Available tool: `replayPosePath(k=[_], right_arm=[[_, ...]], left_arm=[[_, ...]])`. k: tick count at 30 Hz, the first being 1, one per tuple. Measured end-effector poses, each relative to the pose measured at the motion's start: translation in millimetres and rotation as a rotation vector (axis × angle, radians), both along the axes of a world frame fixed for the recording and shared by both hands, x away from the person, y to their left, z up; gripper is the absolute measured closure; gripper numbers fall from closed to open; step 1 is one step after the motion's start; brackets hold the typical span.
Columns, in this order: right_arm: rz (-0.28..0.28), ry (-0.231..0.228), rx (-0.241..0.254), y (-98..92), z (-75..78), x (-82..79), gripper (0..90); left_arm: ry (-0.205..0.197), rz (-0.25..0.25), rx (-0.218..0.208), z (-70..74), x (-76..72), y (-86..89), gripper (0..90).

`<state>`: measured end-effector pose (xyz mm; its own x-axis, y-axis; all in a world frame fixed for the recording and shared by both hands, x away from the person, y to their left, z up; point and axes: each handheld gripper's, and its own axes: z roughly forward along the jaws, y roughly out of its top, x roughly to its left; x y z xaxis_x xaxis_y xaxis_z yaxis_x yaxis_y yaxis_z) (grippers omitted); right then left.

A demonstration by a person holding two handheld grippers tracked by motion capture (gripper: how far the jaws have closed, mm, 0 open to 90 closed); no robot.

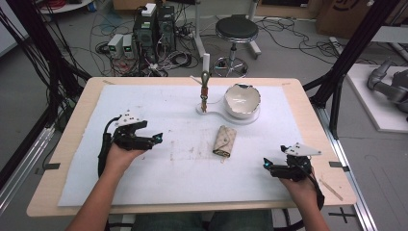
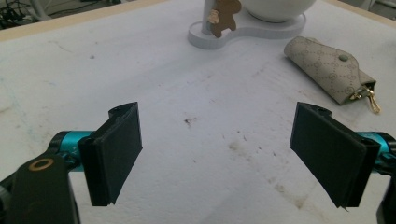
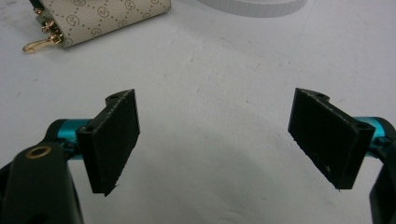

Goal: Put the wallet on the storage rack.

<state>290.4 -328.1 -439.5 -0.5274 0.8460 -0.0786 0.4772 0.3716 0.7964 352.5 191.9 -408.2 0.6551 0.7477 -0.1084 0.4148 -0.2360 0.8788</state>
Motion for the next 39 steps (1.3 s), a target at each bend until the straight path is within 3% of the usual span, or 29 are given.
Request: replayPosePath(k=[5, 20, 28, 31, 34, 35, 39], right_arm=[[0.008, 0.003, -0.004, 3.8, -0.2, 3.8, 16.8], [0.0, -0.001, -0.007, 2.1, 0.0, -0.8, 16.8], [-0.004, 0.004, -0.002, 1.4, -0.2, -0.5, 16.8], [-0.003, 0.0, -0.002, 0.7, -0.2, -0.2, 16.8], [-0.004, -0.001, -0.001, -0.1, -0.2, 0.0, 16.8], [-0.004, 0.001, 0.0, -0.5, -0.3, 0.2, 16.8], [-0.005, 0.001, 0.001, -1.4, -0.6, 0.9, 16.8]], left_arm=[[0.013, -0.024, -0.019, -1.1, -2.9, -12.2, 16.7], [0.022, -0.074, 0.006, 10.5, 7.2, -71.6, 16.5], [0.044, -0.098, 0.065, 8.3, 10.0, -110.9, 16.3], [0.055, -0.114, 0.079, 5.9, 11.2, -133.4, 16.3], [0.056, -0.117, 0.08, 4.6, 11.4, -143.1, 16.2], [0.065, -0.12, 0.095, 2.7, 12.2, -154.5, 16.1], [0.06, -0.11, 0.122, -0.1, 13.5, -172.1, 14.0]])
